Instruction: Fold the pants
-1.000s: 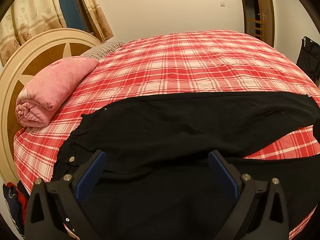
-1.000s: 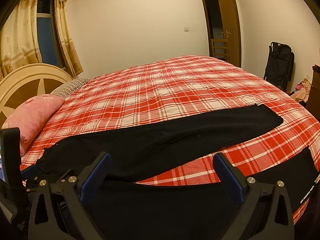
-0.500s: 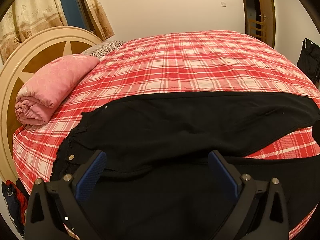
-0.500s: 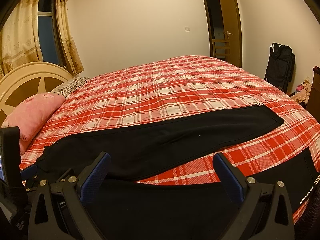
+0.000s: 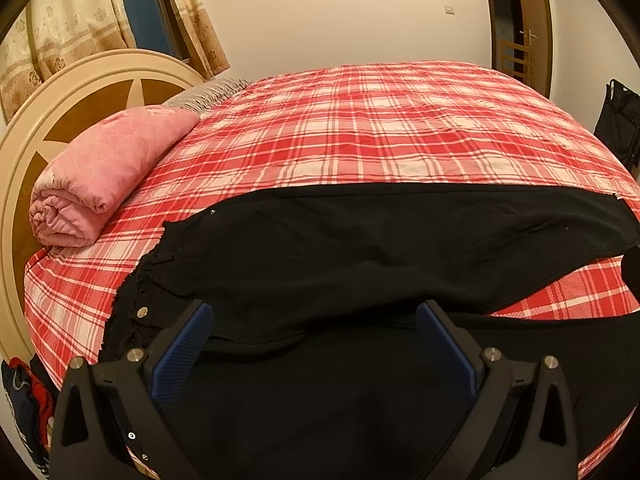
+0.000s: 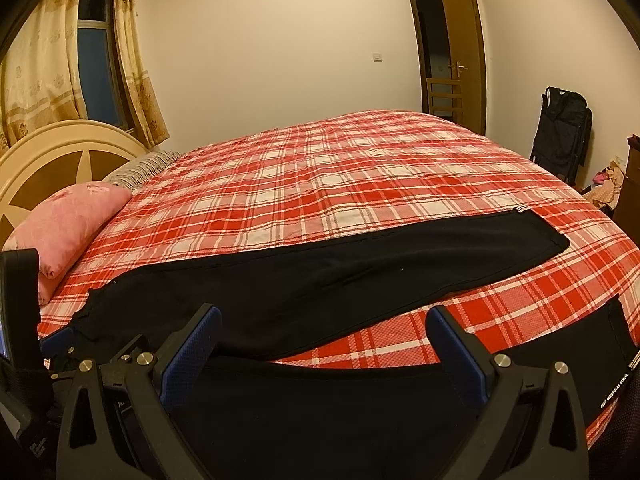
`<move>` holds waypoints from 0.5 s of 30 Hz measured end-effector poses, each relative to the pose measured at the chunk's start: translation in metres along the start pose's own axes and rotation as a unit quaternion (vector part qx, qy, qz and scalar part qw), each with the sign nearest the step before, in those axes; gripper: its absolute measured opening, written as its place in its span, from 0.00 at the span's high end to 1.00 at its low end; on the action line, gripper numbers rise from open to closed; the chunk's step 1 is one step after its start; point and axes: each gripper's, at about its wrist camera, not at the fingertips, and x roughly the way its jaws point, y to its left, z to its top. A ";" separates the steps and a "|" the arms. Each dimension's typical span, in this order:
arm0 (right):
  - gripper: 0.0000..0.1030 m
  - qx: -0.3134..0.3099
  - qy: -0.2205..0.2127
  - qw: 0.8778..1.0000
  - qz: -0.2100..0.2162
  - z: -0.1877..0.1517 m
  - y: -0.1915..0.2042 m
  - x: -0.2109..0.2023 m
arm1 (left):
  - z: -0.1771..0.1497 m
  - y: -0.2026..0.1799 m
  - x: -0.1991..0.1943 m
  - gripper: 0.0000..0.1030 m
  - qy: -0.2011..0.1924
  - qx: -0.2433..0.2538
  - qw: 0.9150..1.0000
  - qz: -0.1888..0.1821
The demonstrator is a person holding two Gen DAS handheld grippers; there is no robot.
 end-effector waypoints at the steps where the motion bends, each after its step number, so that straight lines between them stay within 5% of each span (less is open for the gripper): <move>1: 0.01 0.000 0.000 1.000 0.000 0.000 0.001 0.000 | 0.000 0.000 0.001 0.00 0.001 -0.001 1.000 0.000; 15: 0.01 -0.008 0.017 1.000 -0.002 -0.004 0.005 0.014 | -0.002 0.000 0.013 0.00 0.014 -0.003 1.000 -0.006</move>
